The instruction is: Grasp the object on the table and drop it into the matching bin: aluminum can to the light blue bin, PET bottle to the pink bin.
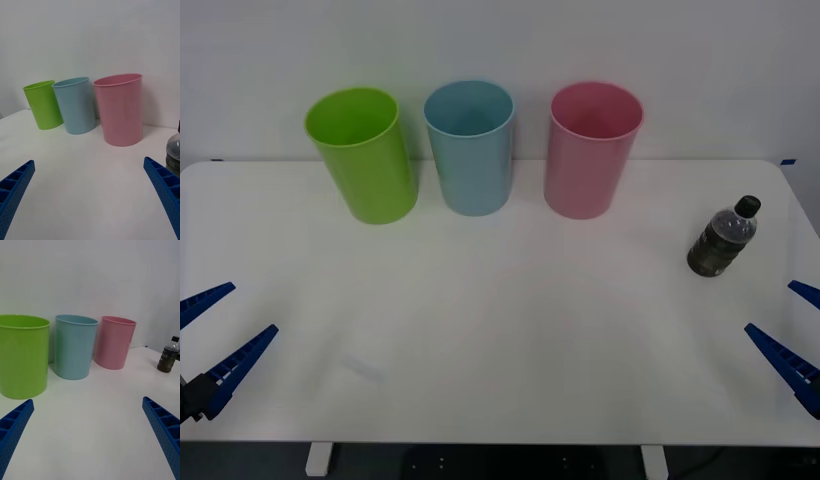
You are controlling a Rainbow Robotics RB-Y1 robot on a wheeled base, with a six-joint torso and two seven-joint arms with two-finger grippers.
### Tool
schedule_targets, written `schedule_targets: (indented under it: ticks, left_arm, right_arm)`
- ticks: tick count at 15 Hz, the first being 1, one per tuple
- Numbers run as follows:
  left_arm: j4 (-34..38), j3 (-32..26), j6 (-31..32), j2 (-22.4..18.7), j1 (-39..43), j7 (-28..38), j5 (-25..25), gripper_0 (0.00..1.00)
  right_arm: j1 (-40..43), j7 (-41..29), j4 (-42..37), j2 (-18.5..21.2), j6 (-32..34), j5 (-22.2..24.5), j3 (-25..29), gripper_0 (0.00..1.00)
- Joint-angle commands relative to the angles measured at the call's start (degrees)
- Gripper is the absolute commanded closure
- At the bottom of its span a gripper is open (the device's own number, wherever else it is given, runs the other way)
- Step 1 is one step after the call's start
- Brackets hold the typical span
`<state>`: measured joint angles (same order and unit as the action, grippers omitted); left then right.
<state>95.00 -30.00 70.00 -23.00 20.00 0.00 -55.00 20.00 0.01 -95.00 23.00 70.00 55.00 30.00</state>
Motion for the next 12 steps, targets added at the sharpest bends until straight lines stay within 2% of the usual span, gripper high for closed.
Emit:
schedule_targets:
  ticks: [1,2,7,12]
  left_arm:
    - [0.0,0.0,0.0,0.0,0.0,0.0,0.0,0.00]
    - [0.0,0.0,0.0,0.0,0.0,0.0,0.0,0.00]
    - [0.0,0.0,0.0,0.0,0.0,0.0,0.0,0.00]
    - [0.0,0.0,0.0,0.0,0.0,0.0,0.0,0.00]
  right_arm:
    - [0.0,0.0,0.0,0.0,0.0,0.0,0.0,0.00]
    - [0.3,-0.1,0.3,-1.4,0.0,-0.3,0.1,0.00]
    - [1.3,-0.4,-0.4,-0.1,-0.7,-2.7,-0.4,0.00]
    - [4.4,0.3,-0.4,1.8,-4.1,-4.7,-1.6,0.00]
